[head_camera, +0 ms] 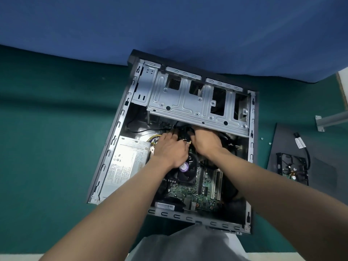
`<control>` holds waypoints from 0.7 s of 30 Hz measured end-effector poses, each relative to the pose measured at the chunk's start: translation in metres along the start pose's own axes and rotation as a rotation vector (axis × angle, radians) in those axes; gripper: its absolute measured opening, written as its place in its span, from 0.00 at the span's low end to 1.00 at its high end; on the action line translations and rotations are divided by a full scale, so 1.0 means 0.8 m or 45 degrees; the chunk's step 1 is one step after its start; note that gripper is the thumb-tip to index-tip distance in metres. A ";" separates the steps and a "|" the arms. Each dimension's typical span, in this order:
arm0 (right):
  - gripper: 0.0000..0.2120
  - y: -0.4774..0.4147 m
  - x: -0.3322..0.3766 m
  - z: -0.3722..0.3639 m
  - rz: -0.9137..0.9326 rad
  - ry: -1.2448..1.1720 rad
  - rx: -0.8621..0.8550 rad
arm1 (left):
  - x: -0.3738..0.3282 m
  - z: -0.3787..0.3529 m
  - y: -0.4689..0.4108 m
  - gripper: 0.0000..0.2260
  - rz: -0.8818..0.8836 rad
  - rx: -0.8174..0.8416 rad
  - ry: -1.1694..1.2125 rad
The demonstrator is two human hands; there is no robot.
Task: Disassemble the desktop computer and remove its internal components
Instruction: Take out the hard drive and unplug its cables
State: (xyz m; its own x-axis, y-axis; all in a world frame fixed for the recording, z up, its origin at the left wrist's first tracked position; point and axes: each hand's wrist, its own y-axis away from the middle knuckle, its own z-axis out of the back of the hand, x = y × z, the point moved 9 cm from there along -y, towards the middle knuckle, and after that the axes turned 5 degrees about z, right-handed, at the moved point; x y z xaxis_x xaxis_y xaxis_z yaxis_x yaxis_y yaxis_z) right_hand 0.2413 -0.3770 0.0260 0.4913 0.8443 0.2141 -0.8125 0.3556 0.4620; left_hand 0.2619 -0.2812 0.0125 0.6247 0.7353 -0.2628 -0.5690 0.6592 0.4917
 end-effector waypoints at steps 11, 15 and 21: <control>0.13 -0.025 0.003 -0.008 0.034 -0.077 0.122 | 0.004 0.002 0.006 0.14 0.093 -0.236 0.205; 0.13 -0.031 0.005 -0.010 0.132 -0.033 0.105 | 0.004 -0.003 0.001 0.17 0.102 -0.193 0.168; 0.14 -0.038 -0.002 -0.021 0.085 -0.053 0.066 | 0.004 -0.005 -0.005 0.21 0.139 -0.111 0.127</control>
State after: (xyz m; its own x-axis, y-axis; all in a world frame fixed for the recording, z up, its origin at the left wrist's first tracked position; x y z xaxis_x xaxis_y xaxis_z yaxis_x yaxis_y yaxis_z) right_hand 0.2596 -0.3821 -0.0029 0.4498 0.8477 0.2813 -0.8272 0.2766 0.4892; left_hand 0.2638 -0.2807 0.0063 0.5031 0.8123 -0.2950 -0.6773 0.5826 0.4493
